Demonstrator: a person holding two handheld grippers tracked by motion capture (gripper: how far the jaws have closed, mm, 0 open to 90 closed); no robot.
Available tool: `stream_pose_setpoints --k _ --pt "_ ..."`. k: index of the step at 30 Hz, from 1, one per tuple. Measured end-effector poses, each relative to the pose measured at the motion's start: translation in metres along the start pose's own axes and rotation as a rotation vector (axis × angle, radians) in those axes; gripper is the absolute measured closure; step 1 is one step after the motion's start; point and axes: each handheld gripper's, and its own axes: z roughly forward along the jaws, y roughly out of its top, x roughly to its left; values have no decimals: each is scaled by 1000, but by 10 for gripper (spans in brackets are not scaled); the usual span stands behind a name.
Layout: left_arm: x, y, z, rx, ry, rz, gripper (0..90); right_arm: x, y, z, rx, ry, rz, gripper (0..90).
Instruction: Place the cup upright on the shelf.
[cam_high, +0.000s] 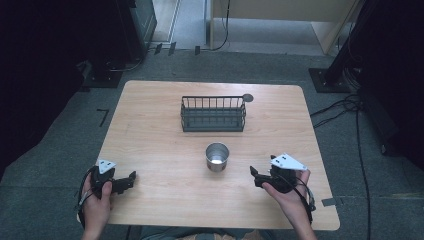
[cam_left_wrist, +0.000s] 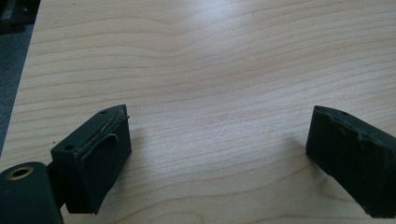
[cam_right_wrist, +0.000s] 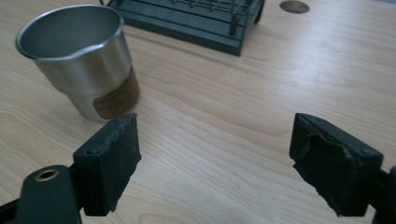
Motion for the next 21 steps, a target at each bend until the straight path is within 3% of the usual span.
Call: stream_pose_setpoints --k 9,21 --pt "0 0 0 0 0 0 72 22 15 12 -9 53 -40 125" --pt "0 0 0 0 0 0 72 41 26 24 -10 100 -64 75"
